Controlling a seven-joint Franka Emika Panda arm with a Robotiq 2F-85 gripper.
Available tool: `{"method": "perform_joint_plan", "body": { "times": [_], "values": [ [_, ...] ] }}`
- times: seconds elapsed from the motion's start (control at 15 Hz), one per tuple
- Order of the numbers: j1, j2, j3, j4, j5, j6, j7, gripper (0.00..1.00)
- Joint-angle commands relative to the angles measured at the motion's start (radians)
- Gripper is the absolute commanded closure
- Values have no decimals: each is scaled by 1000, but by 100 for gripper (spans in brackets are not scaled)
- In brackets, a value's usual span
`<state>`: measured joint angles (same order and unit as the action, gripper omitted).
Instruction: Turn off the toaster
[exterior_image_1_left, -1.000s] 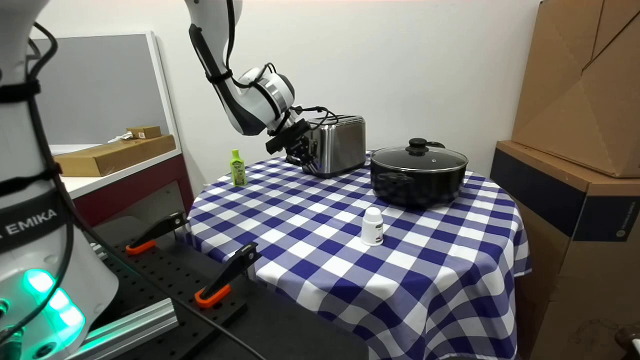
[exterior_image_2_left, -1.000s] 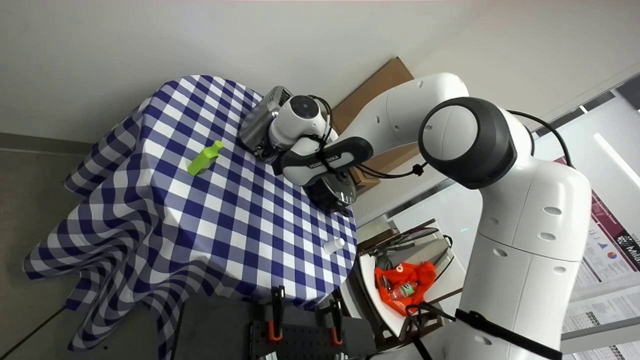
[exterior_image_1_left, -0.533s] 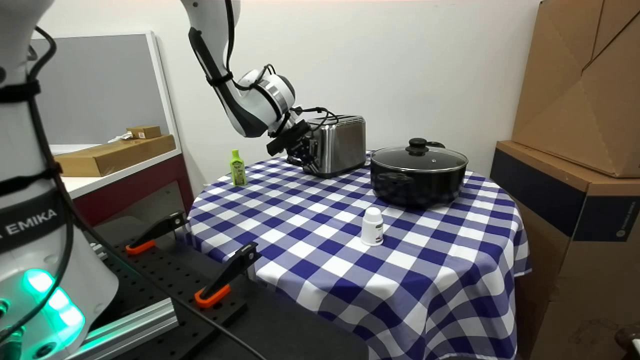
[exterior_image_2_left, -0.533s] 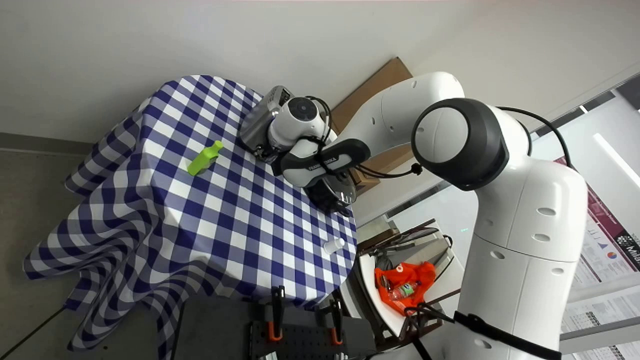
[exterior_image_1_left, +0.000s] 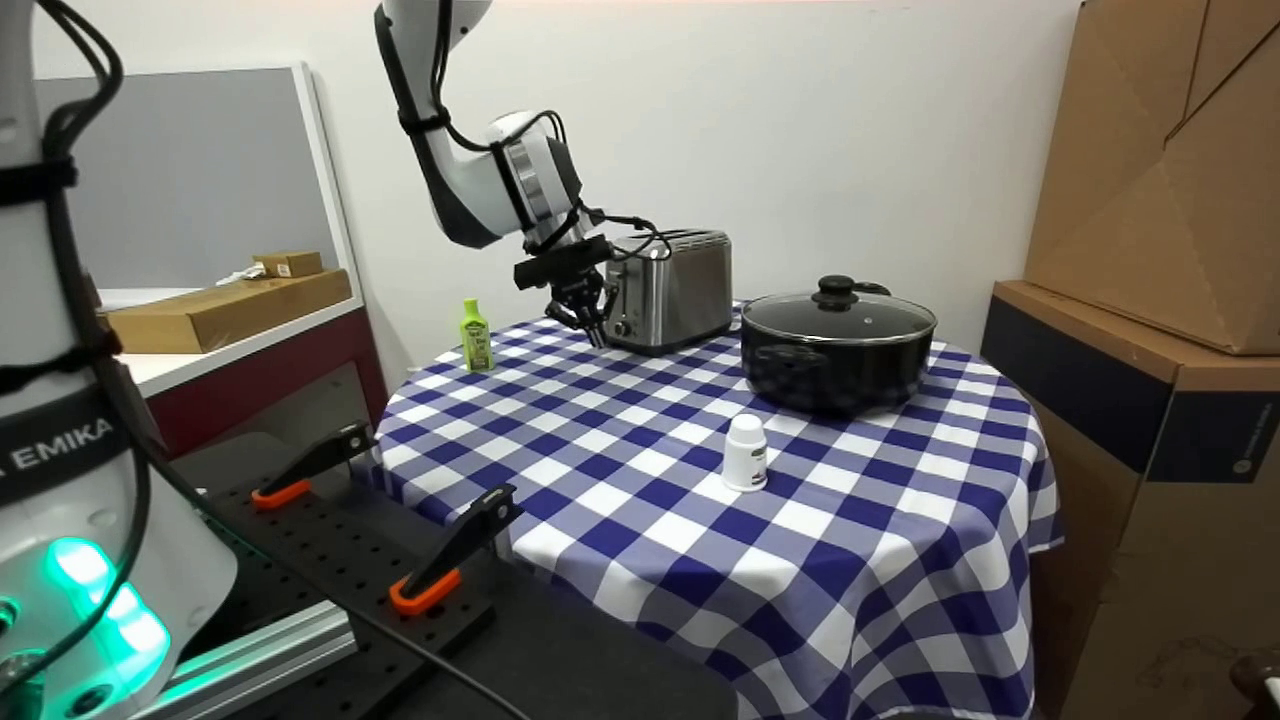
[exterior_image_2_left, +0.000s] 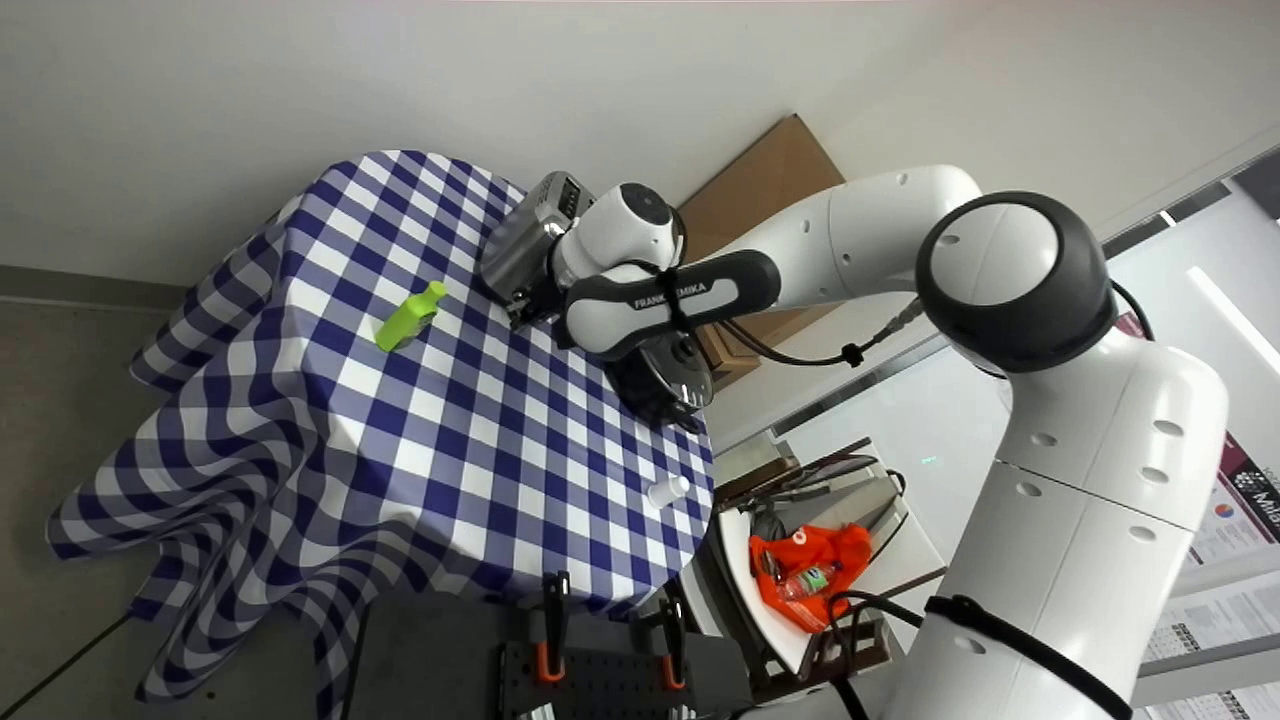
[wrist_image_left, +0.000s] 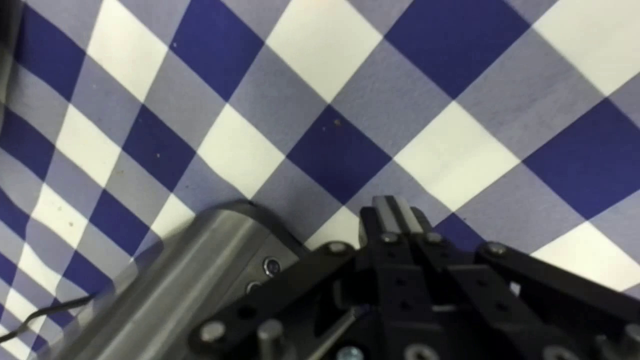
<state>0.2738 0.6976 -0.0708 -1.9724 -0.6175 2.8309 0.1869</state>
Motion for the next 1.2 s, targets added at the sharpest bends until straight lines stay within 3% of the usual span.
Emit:
{"method": "perform_joint_plan", "body": {
  "times": [0.0,0.2,0.4,0.87,0.93,1.0,1.13],
  "values": [
    [-186,-145,153,-101,254,-142,-221,100],
    [-287,-231,204,-118,454,-317,-331,100],
    [-317,-320,194,-149,582,-425,-339,100],
    [-315,-532,136,-328,693,-420,-276,100],
    [-309,-559,129,-356,685,-424,-267,74],
    [-307,-582,127,-382,685,-425,-265,72],
    [-302,-628,126,-432,681,-435,-267,58]
  ]
}}
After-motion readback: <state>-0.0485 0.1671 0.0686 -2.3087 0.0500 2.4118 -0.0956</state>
